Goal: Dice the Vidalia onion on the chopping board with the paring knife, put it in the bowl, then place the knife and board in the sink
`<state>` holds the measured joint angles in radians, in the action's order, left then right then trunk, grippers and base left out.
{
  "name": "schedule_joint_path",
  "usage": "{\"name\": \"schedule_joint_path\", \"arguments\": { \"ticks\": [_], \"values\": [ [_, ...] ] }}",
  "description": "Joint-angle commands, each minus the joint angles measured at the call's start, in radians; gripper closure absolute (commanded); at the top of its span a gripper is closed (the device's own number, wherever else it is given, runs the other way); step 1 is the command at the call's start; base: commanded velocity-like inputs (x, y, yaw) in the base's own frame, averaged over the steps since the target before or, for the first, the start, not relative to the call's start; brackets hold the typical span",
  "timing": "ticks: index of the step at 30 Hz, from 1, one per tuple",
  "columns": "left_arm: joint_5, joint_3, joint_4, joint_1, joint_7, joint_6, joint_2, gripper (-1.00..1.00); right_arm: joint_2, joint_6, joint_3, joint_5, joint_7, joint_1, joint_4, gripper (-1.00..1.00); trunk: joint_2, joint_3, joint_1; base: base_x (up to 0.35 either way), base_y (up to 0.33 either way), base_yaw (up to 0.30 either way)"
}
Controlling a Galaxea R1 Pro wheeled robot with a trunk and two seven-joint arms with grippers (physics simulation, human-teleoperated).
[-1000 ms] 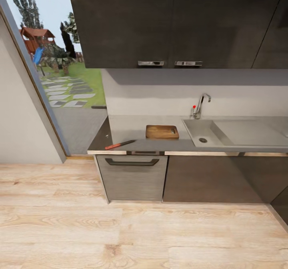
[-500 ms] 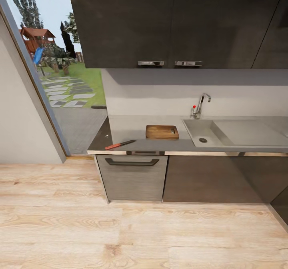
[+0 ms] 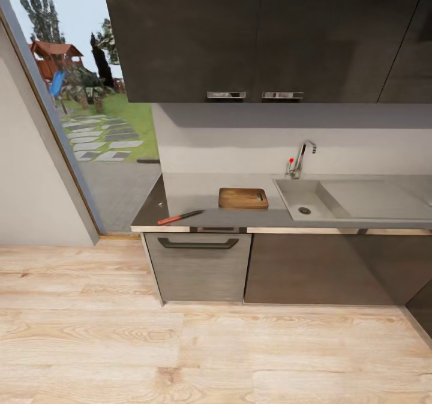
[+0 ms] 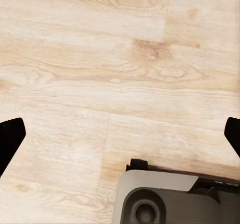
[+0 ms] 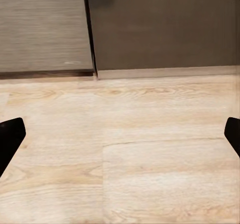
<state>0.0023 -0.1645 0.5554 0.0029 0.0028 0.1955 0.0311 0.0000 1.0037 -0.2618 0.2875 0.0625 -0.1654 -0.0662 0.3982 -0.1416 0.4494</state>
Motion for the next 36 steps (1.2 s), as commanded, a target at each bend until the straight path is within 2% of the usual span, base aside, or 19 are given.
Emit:
{"name": "schedule_joint_path", "arguments": {
  "ticks": [1,6,16,26,36],
  "values": [
    [0.000,-0.001,0.005,0.000,0.000,0.002,0.000,-1.00,0.000,0.003,-0.008,0.005,0.010,-0.001,0.000,-1.00,0.002,-0.002,0.001,0.000,0.000,0.000],
    [0.001,-0.001,0.007,0.000,0.000,0.008,0.001,-1.00,0.003,0.004,-0.006,0.015,0.030,-0.001,0.000,-1.00,0.002,-0.002,0.001,0.000,0.000,0.000],
    [0.006,0.001,0.000,0.000,0.000,0.081,0.005,-1.00,0.007,0.004,-0.005,0.026,0.044,-0.001,0.000,-1.00,0.002,0.011,0.001,0.000,0.000,0.000],
    [0.005,-0.001,-0.031,0.000,0.000,0.087,0.004,-1.00,0.008,0.003,-0.005,0.026,0.047,0.000,0.000,-1.00,0.002,0.025,0.001,0.000,0.000,0.000],
    [0.005,-0.001,-0.040,0.000,0.000,0.088,0.003,-1.00,0.008,0.004,-0.005,0.027,0.059,0.000,0.000,-1.00,0.002,0.026,0.001,0.000,0.000,-0.003]
  ]
}}
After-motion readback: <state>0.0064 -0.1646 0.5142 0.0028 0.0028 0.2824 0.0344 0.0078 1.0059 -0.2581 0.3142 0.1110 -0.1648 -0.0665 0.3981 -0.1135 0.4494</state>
